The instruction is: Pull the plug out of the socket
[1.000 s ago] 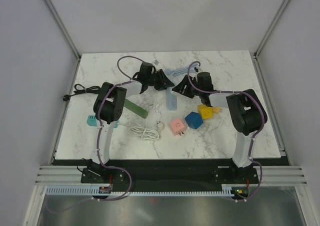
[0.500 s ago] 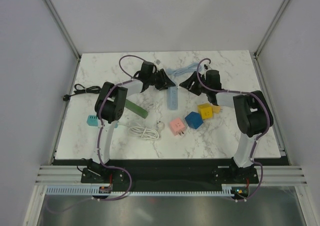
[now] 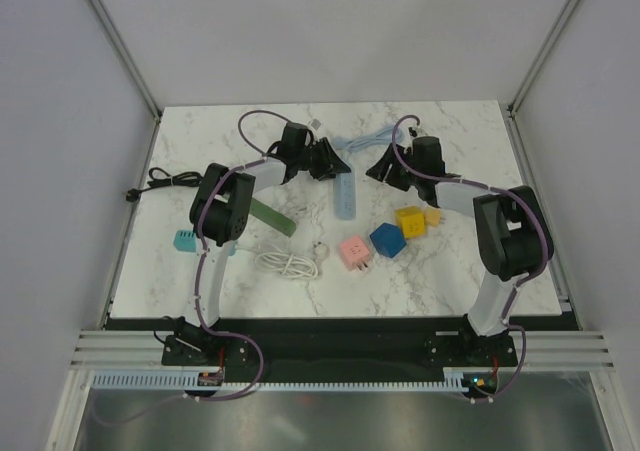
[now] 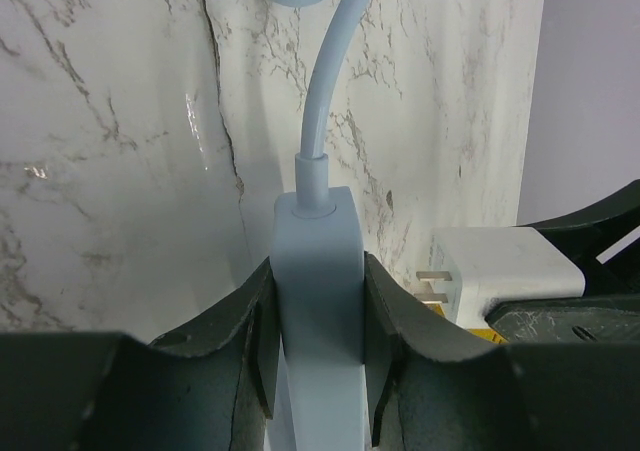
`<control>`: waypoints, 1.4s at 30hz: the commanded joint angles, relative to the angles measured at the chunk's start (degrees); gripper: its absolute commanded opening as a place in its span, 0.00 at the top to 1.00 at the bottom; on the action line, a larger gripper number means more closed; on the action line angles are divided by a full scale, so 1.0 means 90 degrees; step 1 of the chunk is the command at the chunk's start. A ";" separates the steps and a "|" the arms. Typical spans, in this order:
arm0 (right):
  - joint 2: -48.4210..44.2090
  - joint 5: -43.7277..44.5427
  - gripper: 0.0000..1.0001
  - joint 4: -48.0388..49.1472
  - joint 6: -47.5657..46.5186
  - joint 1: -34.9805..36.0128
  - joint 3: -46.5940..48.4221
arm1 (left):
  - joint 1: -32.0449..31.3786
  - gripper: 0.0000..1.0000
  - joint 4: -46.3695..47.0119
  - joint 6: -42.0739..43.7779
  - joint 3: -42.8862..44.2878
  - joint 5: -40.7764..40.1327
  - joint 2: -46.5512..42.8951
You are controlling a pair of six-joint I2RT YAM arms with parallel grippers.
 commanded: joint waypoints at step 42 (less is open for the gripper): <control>-0.1629 0.2762 0.60 -0.0370 -0.1088 -0.1485 -0.1509 | 0.0205 0.24 0.0697 0.0755 -0.0331 0.0863 -0.0517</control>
